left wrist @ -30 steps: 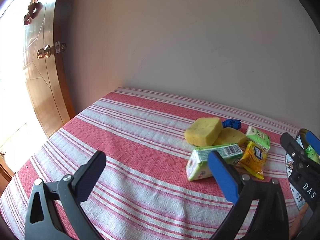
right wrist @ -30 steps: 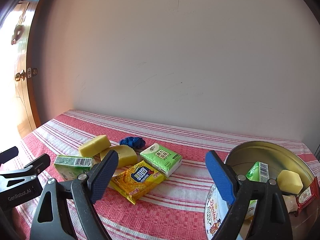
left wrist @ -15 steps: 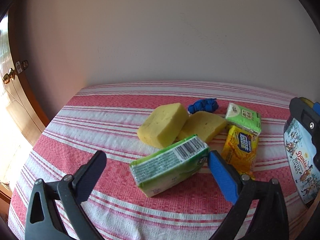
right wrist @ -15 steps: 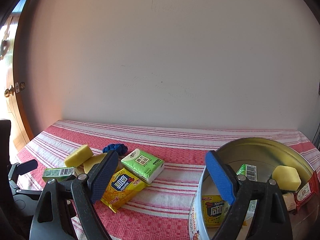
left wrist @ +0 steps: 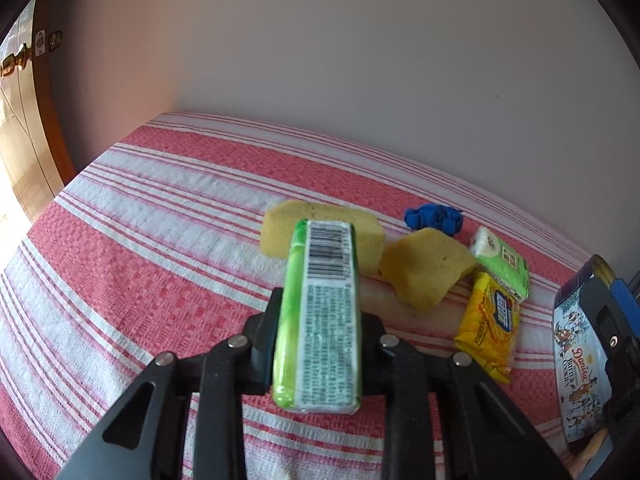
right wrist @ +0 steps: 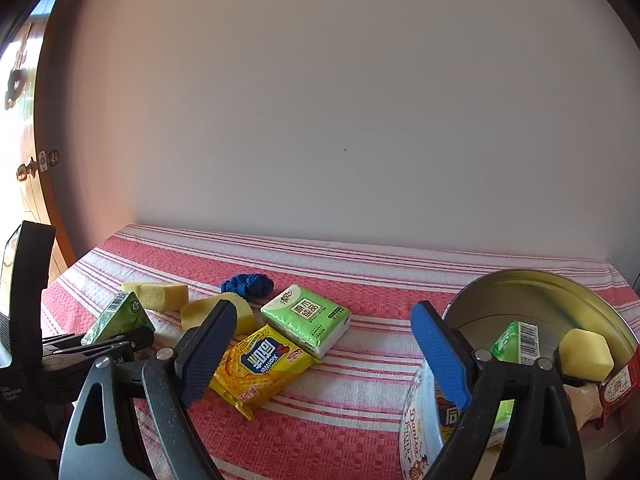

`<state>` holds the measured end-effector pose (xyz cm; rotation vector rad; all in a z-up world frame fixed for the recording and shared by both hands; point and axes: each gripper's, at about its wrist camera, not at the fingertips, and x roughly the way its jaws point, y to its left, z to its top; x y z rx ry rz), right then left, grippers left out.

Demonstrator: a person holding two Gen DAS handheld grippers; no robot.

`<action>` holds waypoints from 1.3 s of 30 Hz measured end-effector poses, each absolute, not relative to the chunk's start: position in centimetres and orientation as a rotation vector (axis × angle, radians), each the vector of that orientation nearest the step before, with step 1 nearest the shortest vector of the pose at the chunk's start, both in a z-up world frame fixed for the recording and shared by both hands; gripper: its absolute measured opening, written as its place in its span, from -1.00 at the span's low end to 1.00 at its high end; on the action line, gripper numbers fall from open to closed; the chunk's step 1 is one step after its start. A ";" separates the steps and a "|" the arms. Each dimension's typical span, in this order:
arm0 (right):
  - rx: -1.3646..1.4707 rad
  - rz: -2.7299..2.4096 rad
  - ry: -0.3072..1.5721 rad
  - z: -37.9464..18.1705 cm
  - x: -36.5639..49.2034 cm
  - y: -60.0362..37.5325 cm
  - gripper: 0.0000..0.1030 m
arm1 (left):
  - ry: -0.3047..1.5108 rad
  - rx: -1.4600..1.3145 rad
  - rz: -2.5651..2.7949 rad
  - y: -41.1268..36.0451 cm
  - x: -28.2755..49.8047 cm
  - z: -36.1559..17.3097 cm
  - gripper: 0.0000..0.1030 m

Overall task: Organize objects
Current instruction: 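Grasp the green juice carton with the left tool while the right tool grasps the yellow XianWei cracker packet, then carry the juice carton and cracker packet over the silver tin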

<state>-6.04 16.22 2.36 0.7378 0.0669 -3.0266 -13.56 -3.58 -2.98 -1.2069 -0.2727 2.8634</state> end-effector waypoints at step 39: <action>1.229 -2.733 -0.261 -2.0 -9.5 17.0 0.08 | -0.313 -1.060 3.116 -7.9 -10.7 -1.3 -0.49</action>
